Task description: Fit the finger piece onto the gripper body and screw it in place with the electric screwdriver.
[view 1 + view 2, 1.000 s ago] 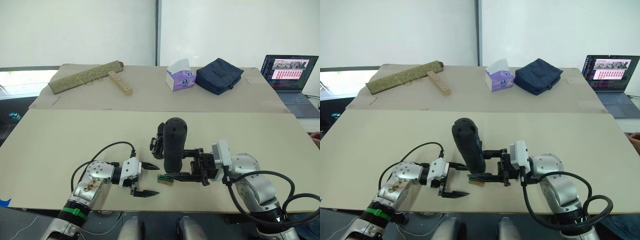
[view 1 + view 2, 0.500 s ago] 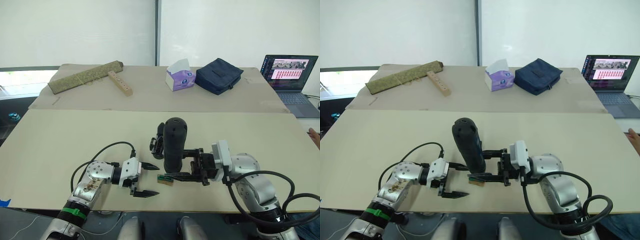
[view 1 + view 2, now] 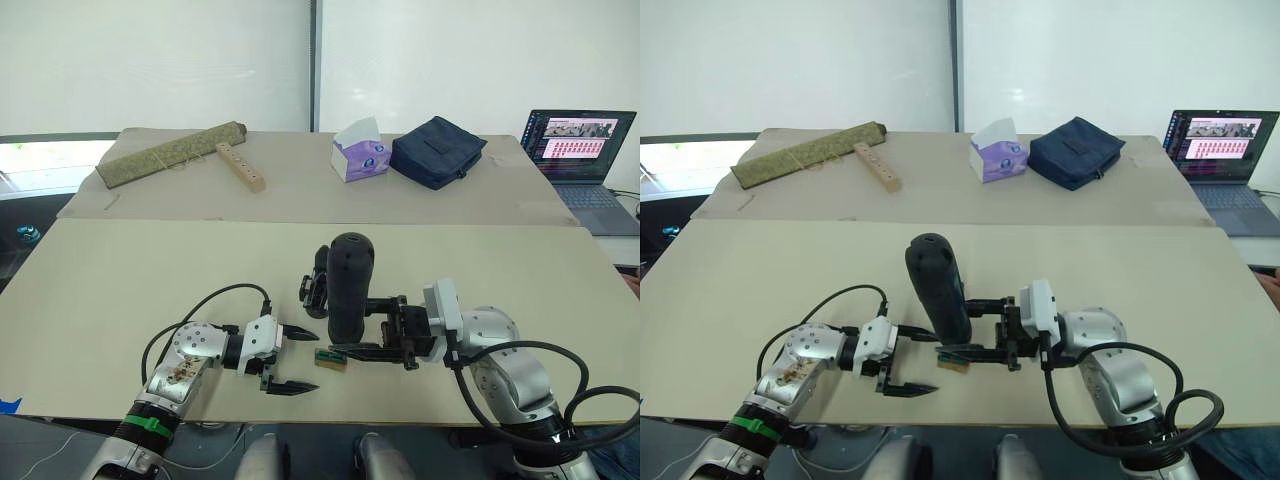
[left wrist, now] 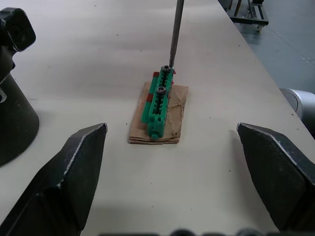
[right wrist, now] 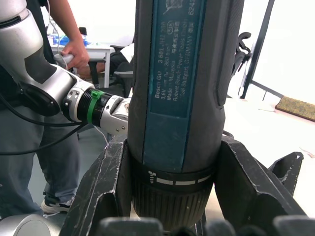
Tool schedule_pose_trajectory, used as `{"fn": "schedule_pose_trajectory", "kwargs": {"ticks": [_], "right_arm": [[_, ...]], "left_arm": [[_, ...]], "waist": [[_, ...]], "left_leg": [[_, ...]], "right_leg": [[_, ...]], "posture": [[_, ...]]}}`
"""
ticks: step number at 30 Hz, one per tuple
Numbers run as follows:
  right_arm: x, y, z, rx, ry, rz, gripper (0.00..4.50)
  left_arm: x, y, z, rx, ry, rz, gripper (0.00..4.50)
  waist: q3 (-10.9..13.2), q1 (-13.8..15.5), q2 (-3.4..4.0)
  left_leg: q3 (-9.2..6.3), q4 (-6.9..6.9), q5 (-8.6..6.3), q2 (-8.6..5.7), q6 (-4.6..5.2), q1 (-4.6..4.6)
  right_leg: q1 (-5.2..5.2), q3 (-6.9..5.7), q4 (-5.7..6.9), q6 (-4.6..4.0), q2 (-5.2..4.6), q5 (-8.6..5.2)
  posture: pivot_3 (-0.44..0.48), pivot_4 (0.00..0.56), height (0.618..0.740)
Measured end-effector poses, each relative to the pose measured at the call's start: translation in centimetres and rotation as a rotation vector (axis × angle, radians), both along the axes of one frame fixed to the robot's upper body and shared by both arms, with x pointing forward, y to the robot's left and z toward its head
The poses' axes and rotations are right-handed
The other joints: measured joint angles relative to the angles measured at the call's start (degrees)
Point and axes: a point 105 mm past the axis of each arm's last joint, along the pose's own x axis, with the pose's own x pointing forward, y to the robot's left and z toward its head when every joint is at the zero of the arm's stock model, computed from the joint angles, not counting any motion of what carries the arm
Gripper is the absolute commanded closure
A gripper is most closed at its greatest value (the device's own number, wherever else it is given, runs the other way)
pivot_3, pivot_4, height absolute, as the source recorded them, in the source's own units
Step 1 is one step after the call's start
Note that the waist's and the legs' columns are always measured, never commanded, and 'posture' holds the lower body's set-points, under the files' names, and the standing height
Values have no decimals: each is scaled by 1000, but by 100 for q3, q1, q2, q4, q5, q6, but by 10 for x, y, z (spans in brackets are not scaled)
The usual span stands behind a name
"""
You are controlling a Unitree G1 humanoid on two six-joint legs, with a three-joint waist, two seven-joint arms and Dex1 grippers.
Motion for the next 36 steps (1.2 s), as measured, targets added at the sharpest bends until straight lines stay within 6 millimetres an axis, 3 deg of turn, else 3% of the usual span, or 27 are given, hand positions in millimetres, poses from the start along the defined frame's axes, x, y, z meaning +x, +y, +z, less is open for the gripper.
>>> {"fn": "schedule_pose_trajectory", "kwargs": {"ticks": [36], "right_arm": [[2,1,-5,-21,-5,-15,2578]], "left_arm": [[-2,0,-1,-1,5,0,0]], "waist": [[-24,-6,6]], "left_leg": [[1,-2,-1,1,1,1]], "right_leg": [[1,0,-4,0,0,0]], "posture": [[0,150,740]]}}
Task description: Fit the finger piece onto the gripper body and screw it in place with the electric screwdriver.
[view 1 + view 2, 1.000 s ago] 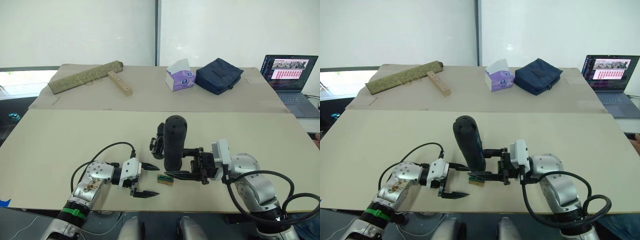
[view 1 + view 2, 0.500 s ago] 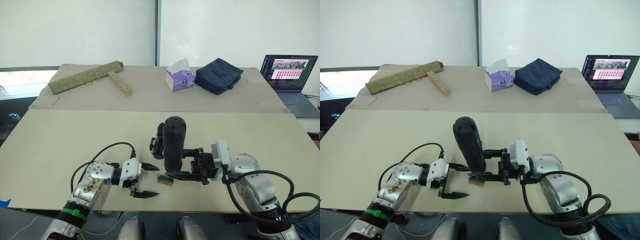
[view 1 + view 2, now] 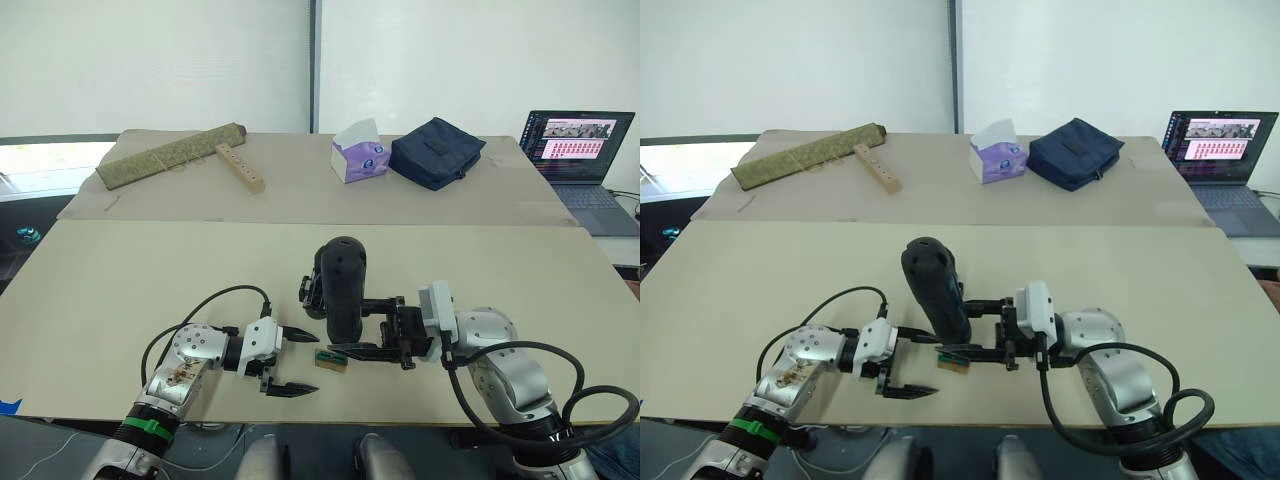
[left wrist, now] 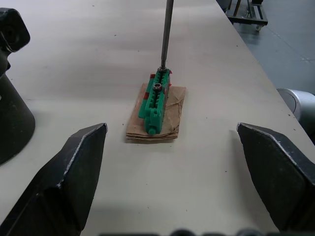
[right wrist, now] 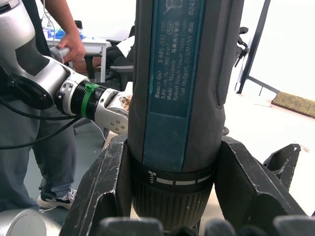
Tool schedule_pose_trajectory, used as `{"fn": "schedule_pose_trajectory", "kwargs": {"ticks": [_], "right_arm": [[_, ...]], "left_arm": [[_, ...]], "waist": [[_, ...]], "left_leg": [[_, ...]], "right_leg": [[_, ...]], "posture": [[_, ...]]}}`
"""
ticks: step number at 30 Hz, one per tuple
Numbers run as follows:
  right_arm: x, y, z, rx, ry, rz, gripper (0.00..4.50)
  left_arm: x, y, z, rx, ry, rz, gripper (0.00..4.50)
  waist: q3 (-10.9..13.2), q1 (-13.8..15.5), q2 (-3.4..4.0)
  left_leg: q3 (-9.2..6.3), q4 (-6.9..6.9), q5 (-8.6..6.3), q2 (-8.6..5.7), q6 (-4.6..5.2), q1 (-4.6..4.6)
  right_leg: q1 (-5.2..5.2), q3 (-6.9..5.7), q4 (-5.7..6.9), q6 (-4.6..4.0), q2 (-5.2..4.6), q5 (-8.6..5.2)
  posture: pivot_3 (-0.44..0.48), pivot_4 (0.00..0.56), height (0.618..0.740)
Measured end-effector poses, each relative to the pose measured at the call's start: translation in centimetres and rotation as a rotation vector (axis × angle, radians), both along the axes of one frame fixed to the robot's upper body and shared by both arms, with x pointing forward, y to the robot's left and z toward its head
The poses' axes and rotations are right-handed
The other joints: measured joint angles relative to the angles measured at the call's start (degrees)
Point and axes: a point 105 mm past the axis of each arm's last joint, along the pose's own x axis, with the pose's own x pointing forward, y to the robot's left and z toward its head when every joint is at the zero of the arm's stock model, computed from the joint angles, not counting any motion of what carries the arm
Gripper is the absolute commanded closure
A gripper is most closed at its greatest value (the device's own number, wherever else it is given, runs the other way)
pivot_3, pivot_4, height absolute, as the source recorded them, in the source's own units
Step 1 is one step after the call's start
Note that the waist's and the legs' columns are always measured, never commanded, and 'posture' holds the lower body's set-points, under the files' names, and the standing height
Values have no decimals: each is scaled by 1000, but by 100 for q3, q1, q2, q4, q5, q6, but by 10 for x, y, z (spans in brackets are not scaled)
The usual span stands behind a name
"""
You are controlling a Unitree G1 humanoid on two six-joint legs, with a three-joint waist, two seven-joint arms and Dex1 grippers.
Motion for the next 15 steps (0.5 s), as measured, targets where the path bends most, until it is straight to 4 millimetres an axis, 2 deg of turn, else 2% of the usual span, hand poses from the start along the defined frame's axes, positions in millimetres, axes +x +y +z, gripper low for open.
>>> {"fn": "schedule_pose_trajectory", "kwargs": {"ticks": [15], "right_arm": [[1,-2,3,28,35,2,2578]], "left_arm": [[-4,6,4,-59,23,18,0]], "waist": [[-1,-53,1]], "left_leg": [[0,-1,-1,3,1,-2]], "right_leg": [[-3,0,0,0,2,0]], "posture": [[0,150,740]]}}
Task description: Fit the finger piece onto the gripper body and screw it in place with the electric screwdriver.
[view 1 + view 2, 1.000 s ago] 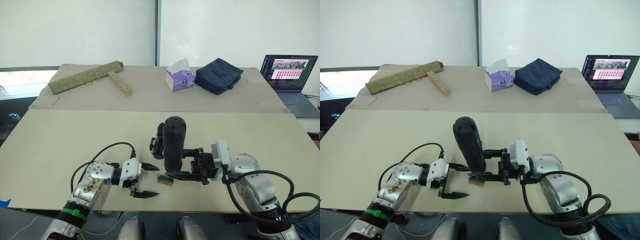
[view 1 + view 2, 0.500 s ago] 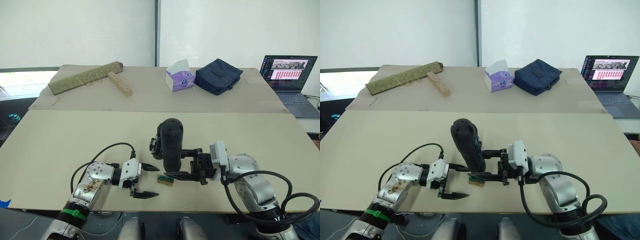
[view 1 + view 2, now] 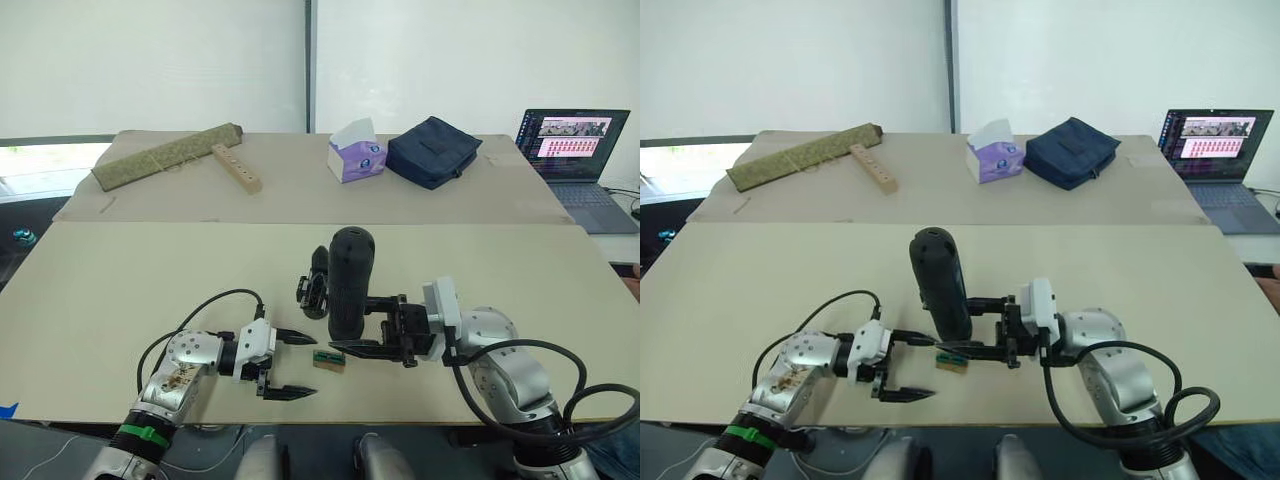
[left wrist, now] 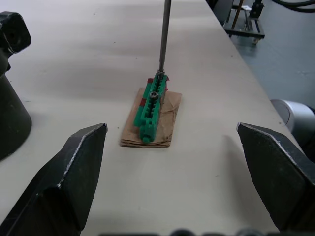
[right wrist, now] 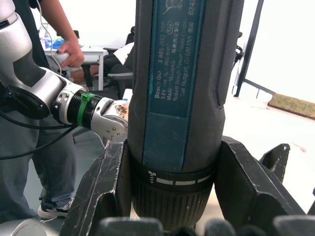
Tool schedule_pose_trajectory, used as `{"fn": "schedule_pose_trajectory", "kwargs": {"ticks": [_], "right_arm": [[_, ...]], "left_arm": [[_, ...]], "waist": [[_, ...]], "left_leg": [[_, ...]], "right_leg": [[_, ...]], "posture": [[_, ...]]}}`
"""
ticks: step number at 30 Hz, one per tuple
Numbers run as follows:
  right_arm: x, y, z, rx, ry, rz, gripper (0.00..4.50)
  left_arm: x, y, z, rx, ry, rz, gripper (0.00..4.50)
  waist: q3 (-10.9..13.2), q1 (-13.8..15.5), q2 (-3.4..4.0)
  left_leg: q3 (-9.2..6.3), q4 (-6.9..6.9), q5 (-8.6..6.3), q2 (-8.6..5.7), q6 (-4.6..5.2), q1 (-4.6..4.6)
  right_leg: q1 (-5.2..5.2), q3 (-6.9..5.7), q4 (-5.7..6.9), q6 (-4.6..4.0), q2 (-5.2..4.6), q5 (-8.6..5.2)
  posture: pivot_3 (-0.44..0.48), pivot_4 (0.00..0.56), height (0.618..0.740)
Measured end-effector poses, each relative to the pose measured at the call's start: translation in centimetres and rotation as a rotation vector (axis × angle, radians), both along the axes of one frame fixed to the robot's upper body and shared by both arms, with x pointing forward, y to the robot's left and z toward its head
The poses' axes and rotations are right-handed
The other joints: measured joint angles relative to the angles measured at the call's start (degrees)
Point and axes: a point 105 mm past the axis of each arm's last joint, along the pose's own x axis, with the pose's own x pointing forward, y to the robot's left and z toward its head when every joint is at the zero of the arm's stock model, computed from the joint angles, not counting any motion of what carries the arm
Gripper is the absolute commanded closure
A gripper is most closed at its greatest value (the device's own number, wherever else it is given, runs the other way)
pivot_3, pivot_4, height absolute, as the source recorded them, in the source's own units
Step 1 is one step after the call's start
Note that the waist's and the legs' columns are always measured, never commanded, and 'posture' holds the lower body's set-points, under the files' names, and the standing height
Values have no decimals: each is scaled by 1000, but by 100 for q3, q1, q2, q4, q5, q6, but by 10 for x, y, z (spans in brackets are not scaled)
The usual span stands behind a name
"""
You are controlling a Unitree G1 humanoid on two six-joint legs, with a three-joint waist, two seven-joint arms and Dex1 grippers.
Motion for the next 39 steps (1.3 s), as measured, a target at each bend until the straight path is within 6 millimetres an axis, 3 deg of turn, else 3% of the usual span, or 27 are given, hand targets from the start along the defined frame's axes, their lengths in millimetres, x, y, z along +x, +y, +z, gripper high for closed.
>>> {"fn": "schedule_pose_trajectory", "kwargs": {"ticks": [8,18,25,32,36,39], "right_arm": [[1,1,16,36,1,14,2578],[4,4,55,120,-11,22,2578],[10,-2,82,139,-40,25,2578],[42,-15,97,178,0,-42,2578],[55,-9,94,193,42,-49,2578],[62,-3,92,195,57,-51,2578]], "left_arm": [[-9,8,5,-51,44,12,0],[-22,36,45,-145,17,58,0],[-27,60,59,-150,3,146,0],[-13,80,77,-219,55,298,0],[5,81,95,-247,-5,347,0],[17,84,98,-249,-17,371,0]], "waist": [[5,-66,-7],[16,-60,-25],[21,-62,-31],[24,-47,-34],[27,-55,-36],[27,-76,-36]], "left_leg": [[-3,-2,0,4,0,-10],[-3,-1,0,8,0,-11],[-3,-6,0,10,0,-10],[-3,-7,0,9,0,-12],[-1,-7,0,7,0,-15],[0,-9,0,8,0,-15]], "right_leg": [[-10,-1,1,0,2,0],[-13,-1,-1,-1,-1,0],[-15,-2,-2,-6,-1,-2],[-16,-4,-2,-6,-1,-3],[-19,-5,-2,-6,0,-1],[-20,-5,-2,-7,1,-1]], "posture": [[0,150,740],[0,150,740],[0,150,740],[0,150,740],[0,150,740],[0,150,740]]}}
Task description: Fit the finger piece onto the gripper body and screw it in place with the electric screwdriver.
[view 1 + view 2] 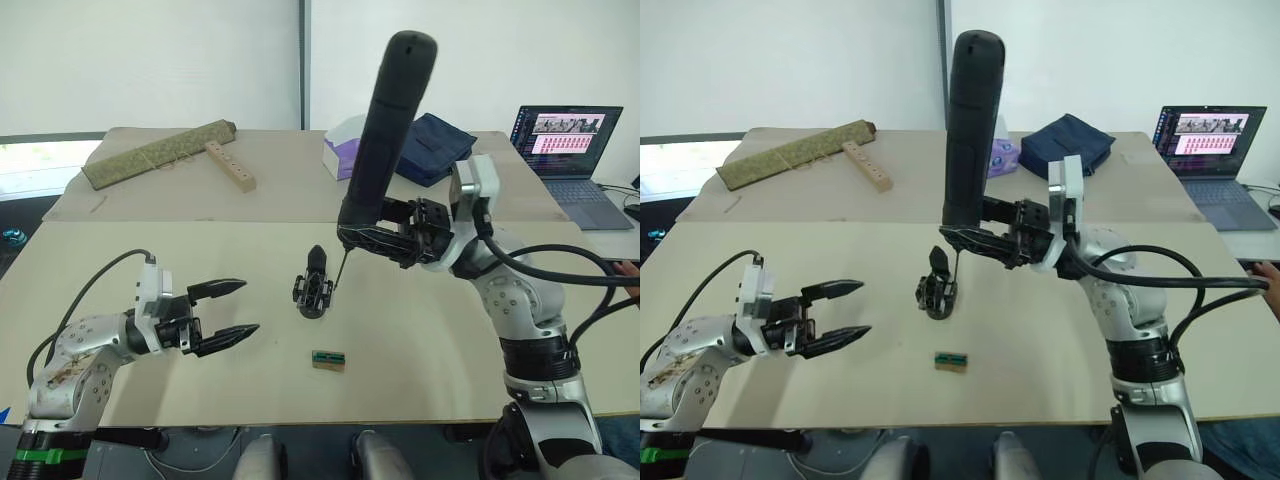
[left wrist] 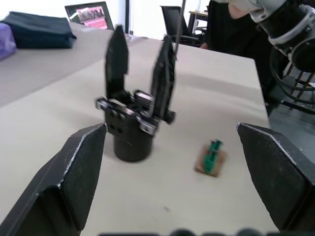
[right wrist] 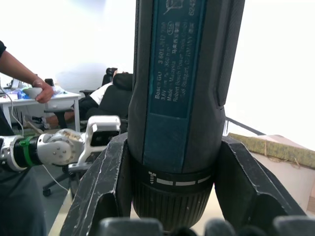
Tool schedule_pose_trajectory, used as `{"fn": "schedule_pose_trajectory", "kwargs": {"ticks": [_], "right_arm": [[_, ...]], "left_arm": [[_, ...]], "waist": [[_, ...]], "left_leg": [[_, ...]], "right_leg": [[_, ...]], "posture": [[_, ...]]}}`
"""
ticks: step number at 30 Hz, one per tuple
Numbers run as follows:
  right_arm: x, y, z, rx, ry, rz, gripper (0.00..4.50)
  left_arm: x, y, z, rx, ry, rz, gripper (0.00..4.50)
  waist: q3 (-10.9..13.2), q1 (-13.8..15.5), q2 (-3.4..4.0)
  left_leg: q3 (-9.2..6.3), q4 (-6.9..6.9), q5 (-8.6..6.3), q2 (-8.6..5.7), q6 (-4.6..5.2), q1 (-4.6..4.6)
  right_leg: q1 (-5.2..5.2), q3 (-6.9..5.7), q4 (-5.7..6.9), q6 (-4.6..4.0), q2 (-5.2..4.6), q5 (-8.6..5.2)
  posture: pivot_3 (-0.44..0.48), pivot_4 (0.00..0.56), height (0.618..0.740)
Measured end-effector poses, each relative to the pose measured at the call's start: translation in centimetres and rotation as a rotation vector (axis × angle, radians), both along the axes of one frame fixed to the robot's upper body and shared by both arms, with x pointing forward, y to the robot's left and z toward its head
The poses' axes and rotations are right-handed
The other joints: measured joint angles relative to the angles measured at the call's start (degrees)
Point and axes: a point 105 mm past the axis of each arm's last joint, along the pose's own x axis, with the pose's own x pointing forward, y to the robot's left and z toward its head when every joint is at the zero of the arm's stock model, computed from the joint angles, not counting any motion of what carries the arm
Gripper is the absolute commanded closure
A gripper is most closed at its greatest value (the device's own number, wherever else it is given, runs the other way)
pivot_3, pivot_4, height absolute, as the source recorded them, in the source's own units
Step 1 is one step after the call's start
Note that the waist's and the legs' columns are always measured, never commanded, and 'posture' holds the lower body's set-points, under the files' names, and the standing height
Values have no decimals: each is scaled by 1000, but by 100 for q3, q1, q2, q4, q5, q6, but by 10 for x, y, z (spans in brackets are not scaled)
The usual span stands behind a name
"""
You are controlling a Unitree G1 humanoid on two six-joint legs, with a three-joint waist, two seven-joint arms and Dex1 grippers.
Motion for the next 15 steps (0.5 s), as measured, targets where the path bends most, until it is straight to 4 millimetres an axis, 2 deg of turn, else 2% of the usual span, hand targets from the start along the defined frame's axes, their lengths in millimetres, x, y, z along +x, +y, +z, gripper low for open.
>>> {"fn": "schedule_pose_trajectory", "kwargs": {"ticks": [7,15], "right_arm": [[8,18,-2,6,11,7,2578],[13,30,-4,6,-14,-5,2578]], "left_arm": [[22,-4,-6,49,5,7,0],[32,-18,-16,88,7,-37,0]], "waist": [[0,8,0],[0,13,0]], "left_leg": [[0,0,0,-1,0,-5],[0,1,0,-2,0,-6]], "right_leg": [[-4,0,4,0,1,1],[-4,0,6,-1,1,1]], "posture": [[0,150,740],[0,150,740]]}}
